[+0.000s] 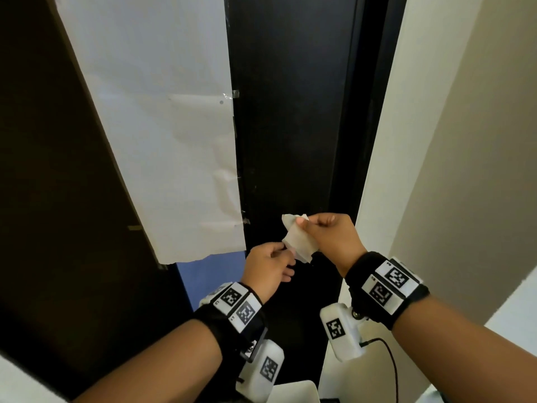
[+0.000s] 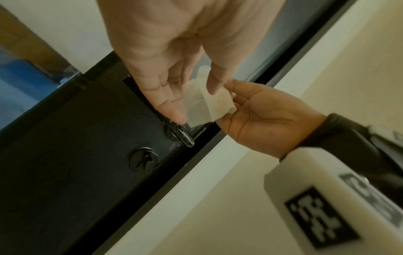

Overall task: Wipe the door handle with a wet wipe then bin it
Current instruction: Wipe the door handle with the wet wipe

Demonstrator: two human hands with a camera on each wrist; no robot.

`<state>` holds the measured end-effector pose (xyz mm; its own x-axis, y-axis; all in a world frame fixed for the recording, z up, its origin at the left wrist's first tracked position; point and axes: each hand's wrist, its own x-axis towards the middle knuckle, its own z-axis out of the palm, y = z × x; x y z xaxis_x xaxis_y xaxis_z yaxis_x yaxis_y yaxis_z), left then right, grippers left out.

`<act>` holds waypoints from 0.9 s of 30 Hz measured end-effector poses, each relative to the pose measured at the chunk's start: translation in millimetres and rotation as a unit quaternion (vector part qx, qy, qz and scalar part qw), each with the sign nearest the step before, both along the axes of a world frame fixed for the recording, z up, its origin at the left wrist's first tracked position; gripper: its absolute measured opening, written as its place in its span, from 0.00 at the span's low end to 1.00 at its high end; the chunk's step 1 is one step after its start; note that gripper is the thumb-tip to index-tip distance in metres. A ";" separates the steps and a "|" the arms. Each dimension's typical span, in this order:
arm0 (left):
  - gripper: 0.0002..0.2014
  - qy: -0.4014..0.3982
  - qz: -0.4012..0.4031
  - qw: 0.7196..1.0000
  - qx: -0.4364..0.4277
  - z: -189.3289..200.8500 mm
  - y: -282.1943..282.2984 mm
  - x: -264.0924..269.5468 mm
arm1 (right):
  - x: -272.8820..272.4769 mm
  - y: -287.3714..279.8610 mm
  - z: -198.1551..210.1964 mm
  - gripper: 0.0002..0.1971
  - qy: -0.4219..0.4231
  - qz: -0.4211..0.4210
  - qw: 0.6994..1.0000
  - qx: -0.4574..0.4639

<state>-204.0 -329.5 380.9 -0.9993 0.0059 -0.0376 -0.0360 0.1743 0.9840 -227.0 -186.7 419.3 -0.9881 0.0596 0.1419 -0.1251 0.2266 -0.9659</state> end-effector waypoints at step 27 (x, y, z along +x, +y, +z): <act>0.03 0.046 0.002 0.996 -0.070 3.2 -29.1 2.0 | 11.7 9.1 -12.8 0.10 -0.062 0.071 0.991 -0.093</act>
